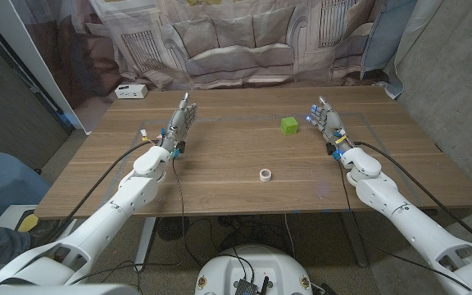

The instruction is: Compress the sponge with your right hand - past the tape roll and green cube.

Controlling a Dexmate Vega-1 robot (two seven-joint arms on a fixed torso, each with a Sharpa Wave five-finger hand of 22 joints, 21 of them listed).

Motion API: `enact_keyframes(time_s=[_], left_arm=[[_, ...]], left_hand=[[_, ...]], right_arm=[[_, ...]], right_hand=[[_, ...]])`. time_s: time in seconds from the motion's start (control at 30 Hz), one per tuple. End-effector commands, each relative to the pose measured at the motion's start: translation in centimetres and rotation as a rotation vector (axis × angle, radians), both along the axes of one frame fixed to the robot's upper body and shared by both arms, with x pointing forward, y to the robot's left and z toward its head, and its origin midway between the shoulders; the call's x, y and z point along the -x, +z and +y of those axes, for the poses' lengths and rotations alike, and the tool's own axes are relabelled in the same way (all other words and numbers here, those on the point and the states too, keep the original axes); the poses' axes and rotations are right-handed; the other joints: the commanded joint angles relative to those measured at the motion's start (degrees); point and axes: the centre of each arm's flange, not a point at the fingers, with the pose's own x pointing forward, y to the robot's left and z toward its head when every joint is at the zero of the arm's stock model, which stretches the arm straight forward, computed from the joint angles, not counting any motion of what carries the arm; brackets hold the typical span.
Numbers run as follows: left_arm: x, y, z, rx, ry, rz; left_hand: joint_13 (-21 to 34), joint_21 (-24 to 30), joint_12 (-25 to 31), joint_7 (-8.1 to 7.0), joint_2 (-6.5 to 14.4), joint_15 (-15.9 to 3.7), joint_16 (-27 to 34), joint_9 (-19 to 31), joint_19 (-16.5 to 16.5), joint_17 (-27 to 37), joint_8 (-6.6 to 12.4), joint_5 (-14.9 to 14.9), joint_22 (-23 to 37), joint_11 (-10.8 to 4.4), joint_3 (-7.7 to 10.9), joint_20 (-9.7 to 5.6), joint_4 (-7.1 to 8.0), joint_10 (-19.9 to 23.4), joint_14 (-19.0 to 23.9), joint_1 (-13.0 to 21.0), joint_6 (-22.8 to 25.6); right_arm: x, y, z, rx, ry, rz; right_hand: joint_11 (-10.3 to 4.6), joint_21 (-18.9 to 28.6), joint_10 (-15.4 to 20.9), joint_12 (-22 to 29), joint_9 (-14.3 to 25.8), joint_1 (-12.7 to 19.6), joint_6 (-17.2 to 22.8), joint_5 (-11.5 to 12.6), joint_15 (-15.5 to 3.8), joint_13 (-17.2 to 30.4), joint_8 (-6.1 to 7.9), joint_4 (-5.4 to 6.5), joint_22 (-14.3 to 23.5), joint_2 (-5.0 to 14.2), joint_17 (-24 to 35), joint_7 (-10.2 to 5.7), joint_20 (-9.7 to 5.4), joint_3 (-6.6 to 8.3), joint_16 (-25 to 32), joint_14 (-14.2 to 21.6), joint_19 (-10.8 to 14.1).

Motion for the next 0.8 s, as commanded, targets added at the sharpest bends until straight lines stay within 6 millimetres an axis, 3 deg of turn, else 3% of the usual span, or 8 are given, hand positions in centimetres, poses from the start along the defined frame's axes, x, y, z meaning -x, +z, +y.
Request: enact_keyframes(time_s=[0.03, 0.47, 0.8], left_arm=[[1.1, 0.8, -0.2, -0.016, 0.021, -0.027], [2.9, 1.5, 0.9, -0.074, 0.063, -0.066], [2.9, 0.5, -0.5, -0.010, 0.027, -0.067]], left_hand=[[0.21, 0.34, 0.34, 0.24, 0.06, 0.46, 0.49, 0.13, 0.09, 0.25, 0.45, 0.28, 0.23, 0.31, 0.05, 0.86, 0.19, 0.37, 0.29, 0.59, 0.38], [0.23, 1.38, 1.53, 0.36, 0.29, 0.59, 1.36, 0.16, 3.52, 0.24, 1.00, -0.10, 0.21, 0.51, 0.04, 1.73, -0.46, 3.84, 4.05, 1.45, 2.46], [0.26, 1.97, 2.06, 0.42, 0.52, 0.63, 1.63, 0.19, 6.24, 0.24, 1.01, -0.38, 0.18, 0.97, 0.13, 2.27, -0.95, 5.83, 6.33, 2.15, 3.42]], right_arm=[[0.4, -0.5, -0.9, -0.007, 0.016, -0.026], [2.3, 0.4, -1.3, 0.034, 0.020, -0.101], [3.7, 0.5, -2.2, 0.063, 0.026, -0.138]], right_hand=[[0.30, 0.29, 0.20, 0.24, 0.16, 0.62, 0.55, 0.40, 0.34, 0.14, 0.34, -0.05, 0.08, 0.23, 0.25, 0.08, 0.01, 0.40, 0.28, 0.30, 0.68], [0.28, 0.46, 1.05, 0.48, 0.17, 0.99, 1.21, 0.41, 0.18, 0.12, 0.52, -0.30, 0.07, 0.38, 0.07, -0.16, 0.07, 0.49, 0.51, 1.13, 1.59], [0.60, 0.50, 2.17, 0.74, 0.25, 1.28, 3.35, 0.38, 0.26, 0.12, 1.22, -0.48, 0.07, 0.70, -0.08, 0.33, 0.05, 0.57, 0.67, 1.89, 2.43]])
